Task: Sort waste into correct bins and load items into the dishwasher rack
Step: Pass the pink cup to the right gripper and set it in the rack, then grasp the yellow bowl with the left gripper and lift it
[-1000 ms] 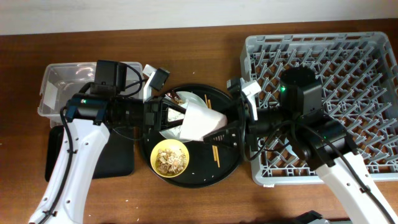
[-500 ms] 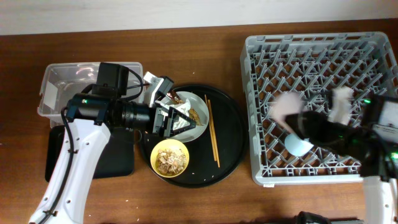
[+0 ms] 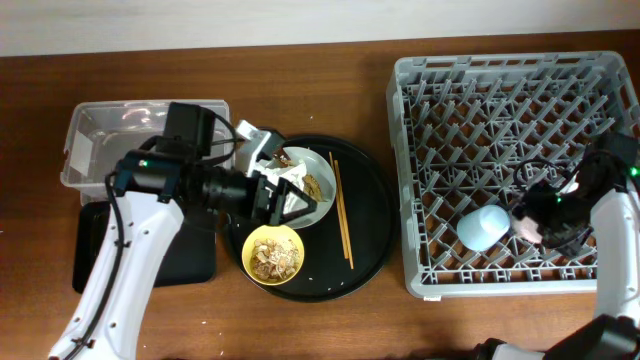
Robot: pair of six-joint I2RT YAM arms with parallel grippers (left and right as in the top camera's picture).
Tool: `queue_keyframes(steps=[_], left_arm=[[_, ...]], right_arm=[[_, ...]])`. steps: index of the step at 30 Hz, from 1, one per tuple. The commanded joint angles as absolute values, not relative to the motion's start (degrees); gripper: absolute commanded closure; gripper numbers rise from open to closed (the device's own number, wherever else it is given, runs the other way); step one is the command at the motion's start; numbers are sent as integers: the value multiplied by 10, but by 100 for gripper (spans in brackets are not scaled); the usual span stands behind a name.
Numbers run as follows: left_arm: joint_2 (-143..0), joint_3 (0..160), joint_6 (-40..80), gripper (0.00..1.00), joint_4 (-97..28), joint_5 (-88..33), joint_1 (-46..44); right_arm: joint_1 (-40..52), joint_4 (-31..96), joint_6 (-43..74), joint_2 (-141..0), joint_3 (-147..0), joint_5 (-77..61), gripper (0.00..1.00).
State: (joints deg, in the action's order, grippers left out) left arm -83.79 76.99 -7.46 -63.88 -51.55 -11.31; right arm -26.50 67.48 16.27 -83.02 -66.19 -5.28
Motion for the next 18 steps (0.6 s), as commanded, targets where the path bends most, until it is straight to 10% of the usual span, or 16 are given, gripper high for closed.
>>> queue_keyframes(steps=[1, 11, 18], left_arm=[[-835, 774, -72, 1, -640, -505, -120], [-835, 766, -44, 6, -684, -332, -130], [-835, 593, 183, 42, -535, -106, -287]], right_arm=[[-267, 692, 168, -826, -696, -47, 3], [-263, 826, -23, -706, -839, -371, 3], [-165, 842, -28, -615, -839, -373, 2]])
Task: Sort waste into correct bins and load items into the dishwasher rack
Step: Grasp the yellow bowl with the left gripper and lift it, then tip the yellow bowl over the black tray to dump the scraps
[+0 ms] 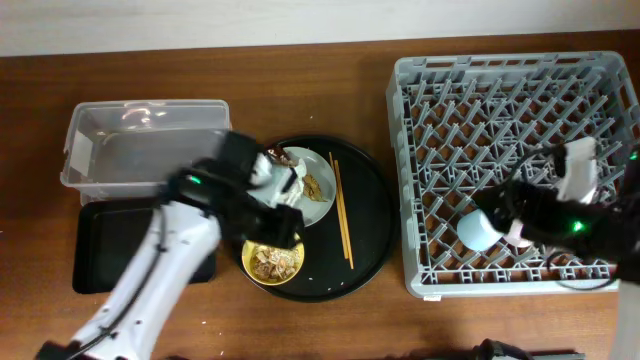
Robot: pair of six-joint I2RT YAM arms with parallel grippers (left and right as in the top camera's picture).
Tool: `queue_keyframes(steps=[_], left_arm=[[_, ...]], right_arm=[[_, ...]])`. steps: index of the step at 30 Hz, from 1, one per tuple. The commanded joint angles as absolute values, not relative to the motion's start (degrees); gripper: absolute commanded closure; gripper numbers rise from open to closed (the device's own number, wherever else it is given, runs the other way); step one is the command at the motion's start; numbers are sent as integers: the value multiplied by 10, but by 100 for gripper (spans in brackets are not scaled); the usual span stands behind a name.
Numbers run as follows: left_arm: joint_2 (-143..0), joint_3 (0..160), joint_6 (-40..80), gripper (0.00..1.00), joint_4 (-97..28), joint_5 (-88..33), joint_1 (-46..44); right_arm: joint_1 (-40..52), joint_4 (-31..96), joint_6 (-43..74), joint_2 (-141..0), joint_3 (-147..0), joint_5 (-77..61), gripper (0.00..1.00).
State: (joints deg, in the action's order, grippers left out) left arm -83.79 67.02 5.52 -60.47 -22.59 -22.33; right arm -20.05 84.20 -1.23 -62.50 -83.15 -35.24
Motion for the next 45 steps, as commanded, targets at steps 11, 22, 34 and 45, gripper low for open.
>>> queue_keyframes(steps=[11, 22, 34, 45], left_arm=[[-856, 514, 280, 67, -392, 50, -390], [-932, 549, 269, 100, -400, 46, -411], [-771, 676, 150, 100, -594, -154, -137], [-940, 570, -257, 100, -657, -720, 316]], right_arm=[[-105, 847, -28, -641, -838, -368, 2], [-105, 847, -28, -647, -838, -345, 2], [-105, 847, -28, -647, -838, -338, 2], [-105, 847, -27, -647, -838, -338, 2]])
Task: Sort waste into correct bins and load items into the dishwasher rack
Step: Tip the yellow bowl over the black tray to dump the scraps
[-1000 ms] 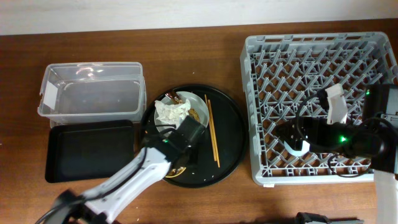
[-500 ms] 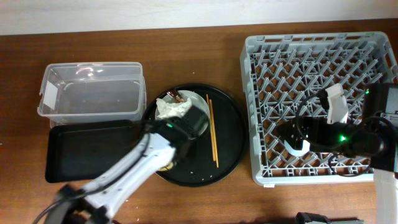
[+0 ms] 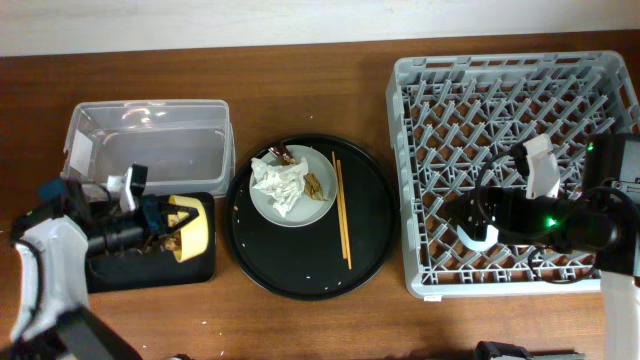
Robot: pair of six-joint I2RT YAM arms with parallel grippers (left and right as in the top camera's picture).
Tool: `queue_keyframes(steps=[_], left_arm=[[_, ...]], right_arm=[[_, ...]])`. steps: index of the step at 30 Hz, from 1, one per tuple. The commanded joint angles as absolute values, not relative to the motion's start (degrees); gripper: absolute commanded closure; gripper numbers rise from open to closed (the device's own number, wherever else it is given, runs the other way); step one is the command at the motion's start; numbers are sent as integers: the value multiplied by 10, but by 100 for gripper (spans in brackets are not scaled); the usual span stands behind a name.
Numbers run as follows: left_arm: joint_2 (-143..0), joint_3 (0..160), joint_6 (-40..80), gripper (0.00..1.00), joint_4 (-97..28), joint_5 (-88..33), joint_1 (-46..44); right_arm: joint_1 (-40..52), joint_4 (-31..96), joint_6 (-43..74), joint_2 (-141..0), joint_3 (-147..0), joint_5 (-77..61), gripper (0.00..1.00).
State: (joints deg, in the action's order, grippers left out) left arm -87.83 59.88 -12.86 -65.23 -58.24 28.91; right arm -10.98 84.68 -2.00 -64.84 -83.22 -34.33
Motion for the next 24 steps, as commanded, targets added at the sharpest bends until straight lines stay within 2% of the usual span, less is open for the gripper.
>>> queue_keyframes(steps=[1, 4, 8, 10, 12, 13, 14, 15, 16, 17, 18, 19, 20, 21, 22, 23, 24], left_arm=[[-970, 569, -272, 100, -659, -761, 322], [-996, 569, -281, 100, -646, -839, 330], [-1003, 569, -277, 100, -637, -832, 333], [-1003, 569, -281, 100, -677, -843, 334], [-1004, 569, -254, 100, -634, -814, 343], [-1006, 568, -247, 100, -681, -819, 347], [-1006, 568, -317, 100, -729, -831, 346], [-1006, 568, -346, 100, -685, -813, 351], [-1011, 568, -258, 100, -656, -792, 360], [-1013, 565, -251, 100, -703, -808, 362], [-1012, 564, -364, 100, -782, -843, 357], [-1013, 565, -435, 100, -766, -837, 361], [-1017, 564, -318, 100, -745, -809, 372], [-1017, 562, -345, 100, -804, -814, 371], [-1015, 564, -449, 100, -849, -831, 366], [-1016, 573, -481, 100, -813, -817, 370], [-1020, 575, -367, 100, -775, -798, 376]], right_arm=[[-105, 847, -27, -647, -838, -338, 2], [-105, 847, -26, -647, -838, -338, 2], [-105, 847, -26, -647, -838, -338, 2], [-105, 847, -26, -647, -838, -338, 2], [-105, 847, -26, -647, -838, -338, 1], [-105, 847, -26, -647, -838, -338, 1], [-105, 848, -26, -647, -838, -338, 2], [-105, 848, -26, -647, -838, -339, 2], [-105, 847, -26, -647, -838, -339, 1], [-105, 847, -26, -647, -838, -339, 1], [-105, 850, -26, -647, -838, -338, 1], [-105, 851, -26, -647, -838, -339, 1], [-105, 851, -26, -647, -838, -339, 1], [-105, 851, -26, -647, -838, -339, 1], [-105, 851, -26, -647, -838, -339, 1], [-105, 851, -26, -647, -838, -339, 1], [-105, 851, -26, -647, -838, -339, 1]])
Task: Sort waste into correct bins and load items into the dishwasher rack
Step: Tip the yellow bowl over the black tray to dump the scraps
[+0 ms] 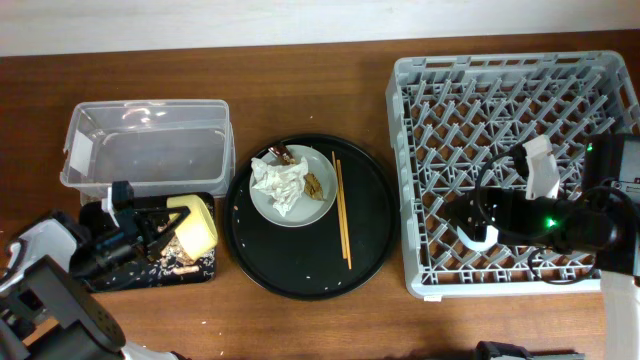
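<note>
My left gripper (165,226) is shut on the rim of a yellow bowl (200,222), which is tipped on its side over the black bin (200,275) at the left. Food scraps (168,260) lie scattered in that bin. On the round black tray (300,275) sits a white plate (322,208) with a crumpled napkin (279,184) and some food bits (314,185); chopsticks (342,215) lie beside it. In the grey dishwasher rack (420,150) my right gripper (468,218) covers a pale blue cup (482,238). Its jaws are hidden.
A clear plastic bin (145,150) stands behind the black bin at the far left. The rack fills the right side of the wooden table (300,90). Crumbs dot the round tray and the table's front edge.
The yellow bowl has tipped further and moved slightly right over the black bin. Its scraps now lie in the bin. My left arm sits lower. The right arm has not moved.
First my left gripper was at the full yellow bowl on the round tray, the right one beside the cup in the rack. Then the right arm was over the cup. Later the bowl was tilted over the black bin, and now its food lies there.
</note>
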Robot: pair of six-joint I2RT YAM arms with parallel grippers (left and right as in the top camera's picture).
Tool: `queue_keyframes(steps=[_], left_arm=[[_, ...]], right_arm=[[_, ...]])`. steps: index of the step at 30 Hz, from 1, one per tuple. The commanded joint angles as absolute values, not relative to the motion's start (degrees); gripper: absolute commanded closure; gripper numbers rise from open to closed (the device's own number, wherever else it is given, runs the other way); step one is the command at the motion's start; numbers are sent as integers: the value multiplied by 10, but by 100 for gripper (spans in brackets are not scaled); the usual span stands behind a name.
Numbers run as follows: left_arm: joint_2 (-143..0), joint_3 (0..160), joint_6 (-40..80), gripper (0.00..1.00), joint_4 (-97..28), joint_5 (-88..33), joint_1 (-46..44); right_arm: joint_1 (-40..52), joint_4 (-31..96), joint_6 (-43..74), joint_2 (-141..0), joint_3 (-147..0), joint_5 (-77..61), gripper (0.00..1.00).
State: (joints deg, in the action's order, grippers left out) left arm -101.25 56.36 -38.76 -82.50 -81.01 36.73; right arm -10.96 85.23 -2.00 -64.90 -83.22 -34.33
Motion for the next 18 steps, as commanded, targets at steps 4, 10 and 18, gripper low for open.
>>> queue_keyframes(steps=[4, 10, 18], left_arm=[[-1012, 587, -429, 100, -853, -808, 365], [-957, 599, -415, 100, -898, -742, 283], [-790, 616, 176, 100, -546, -307, -101]], right_arm=[[-105, 853, -26, -647, -838, -339, 0], [-105, 853, -26, -647, -838, -339, 0], [-105, 853, -26, -648, -838, -338, 1]])
